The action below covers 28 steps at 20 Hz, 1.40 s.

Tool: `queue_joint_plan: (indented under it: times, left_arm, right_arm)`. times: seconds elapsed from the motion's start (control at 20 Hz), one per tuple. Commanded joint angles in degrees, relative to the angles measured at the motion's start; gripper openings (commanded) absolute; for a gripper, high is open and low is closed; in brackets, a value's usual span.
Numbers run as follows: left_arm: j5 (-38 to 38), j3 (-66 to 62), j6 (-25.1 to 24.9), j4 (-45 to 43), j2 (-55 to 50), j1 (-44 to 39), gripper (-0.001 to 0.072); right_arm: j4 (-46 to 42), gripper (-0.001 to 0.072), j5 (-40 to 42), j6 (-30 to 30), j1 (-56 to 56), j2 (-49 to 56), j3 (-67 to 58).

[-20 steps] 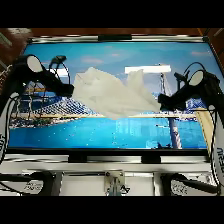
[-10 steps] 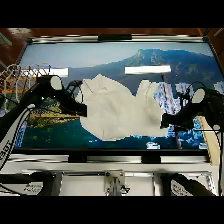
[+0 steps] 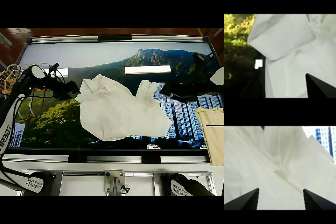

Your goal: Fold the shirts.

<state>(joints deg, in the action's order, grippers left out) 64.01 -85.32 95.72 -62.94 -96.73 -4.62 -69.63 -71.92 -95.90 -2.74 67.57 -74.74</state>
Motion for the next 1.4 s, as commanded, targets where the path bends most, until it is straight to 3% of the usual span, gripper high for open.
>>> queue_joint_plan:
  times: [0.0, 0.35, 0.4, 0.45, 0.5, 0.55, 0.8, 1.1, 1.35]
  left_arm:
    - [-1.49, -0.33, -2.69, 3.02, -5.29, -1.25, 0.0677]
    - [-0.46, -0.33, -3.13, 2.99, -9.27, -2.91, 0.0676]
    - [-0.46, -0.33, -3.13, 2.99, -9.38, -2.91, 0.0631]
    - [-0.46, -0.33, -3.13, 2.99, -9.38, -2.91, 0.0422]
    - [-0.46, -0.35, -3.15, 2.99, -9.31, -2.89, 0.0162]
    - [-0.44, -0.35, -3.39, 3.02, -9.14, -2.86, 0.0042]
    - [0.90, -0.35, -11.58, 2.64, -3.67, -2.73, 0.0041]
    - [0.83, -0.35, -15.04, 2.51, 5.64, -2.64, 0.0042]
    - [0.33, -0.35, -15.58, 2.58, 11.19, -3.02, 0.0042]
  right_arm:
    - [3.98, 0.0658, 5.44, -0.92, 0.24, 0.13, -1.68]
    - [7.89, 0.0658, 4.35, -0.94, 1.77, 5.01, -1.68]
    - [8.13, 0.0660, 4.76, -0.85, 2.97, 6.58, -1.68]
    - [8.07, 0.0676, 5.53, -0.87, 4.37, 8.33, -1.68]
    - [8.04, 0.0676, 6.78, -0.90, 5.66, 10.08, -1.68]
    - [8.02, 0.0676, 8.94, -0.87, 7.02, 11.96, -1.68]
    - [6.03, 0.0676, 20.83, -0.74, 8.55, 19.37, -1.88]
    - [10.10, 0.0676, 19.93, 5.11, 13.55, 31.47, -8.24]
    - [9.14, 0.0672, 12.79, 7.91, 16.22, 38.32, -12.24]
